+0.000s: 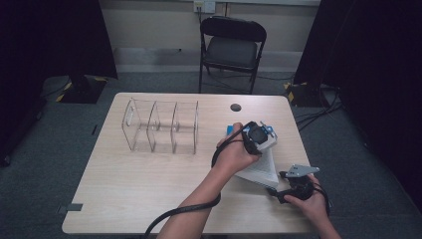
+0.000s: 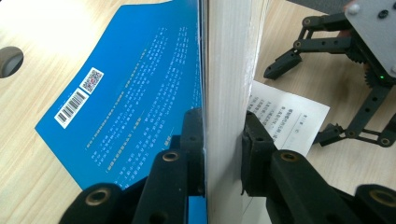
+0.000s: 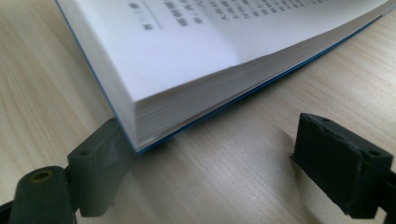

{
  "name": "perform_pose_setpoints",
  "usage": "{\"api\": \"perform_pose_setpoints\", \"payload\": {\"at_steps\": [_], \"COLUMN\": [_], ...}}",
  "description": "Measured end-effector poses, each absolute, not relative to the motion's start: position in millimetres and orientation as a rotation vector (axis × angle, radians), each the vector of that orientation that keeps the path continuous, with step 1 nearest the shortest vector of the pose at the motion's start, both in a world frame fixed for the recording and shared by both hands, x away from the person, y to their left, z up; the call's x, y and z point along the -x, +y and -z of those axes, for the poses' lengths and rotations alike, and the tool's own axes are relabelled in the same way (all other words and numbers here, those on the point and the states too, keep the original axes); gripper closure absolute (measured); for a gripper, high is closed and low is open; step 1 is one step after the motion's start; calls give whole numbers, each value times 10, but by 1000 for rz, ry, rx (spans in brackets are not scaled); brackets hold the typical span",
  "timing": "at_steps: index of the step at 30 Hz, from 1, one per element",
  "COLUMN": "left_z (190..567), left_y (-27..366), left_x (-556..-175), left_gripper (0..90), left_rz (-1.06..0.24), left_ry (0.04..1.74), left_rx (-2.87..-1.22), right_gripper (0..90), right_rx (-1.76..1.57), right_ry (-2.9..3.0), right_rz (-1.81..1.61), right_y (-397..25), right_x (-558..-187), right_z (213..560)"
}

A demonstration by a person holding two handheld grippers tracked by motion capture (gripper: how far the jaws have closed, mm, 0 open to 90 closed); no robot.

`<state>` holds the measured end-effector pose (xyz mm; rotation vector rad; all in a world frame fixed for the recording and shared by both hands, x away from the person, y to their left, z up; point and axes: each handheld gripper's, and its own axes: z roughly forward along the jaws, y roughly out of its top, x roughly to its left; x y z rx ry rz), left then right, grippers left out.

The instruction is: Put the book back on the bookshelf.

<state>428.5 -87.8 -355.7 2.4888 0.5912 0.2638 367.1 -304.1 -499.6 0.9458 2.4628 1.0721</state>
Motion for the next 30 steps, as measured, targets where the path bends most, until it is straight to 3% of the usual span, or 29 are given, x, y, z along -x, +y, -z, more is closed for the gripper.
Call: {"api": "perform_pose_setpoints", "payload": {"at_steps": [30], "left_z": [3412], "left_y": [-866], "left_x": [-4325], "left_gripper": [752], "left_rz": [-256], "left_ry": [631], "left_rx": [-2490], "right_gripper": [137], "right_rx": [-971], "right_ry": [2459], "right_rz": [-1094], "right_y": [-3057], "right_x": [-3693], "right_z": [4995]}}
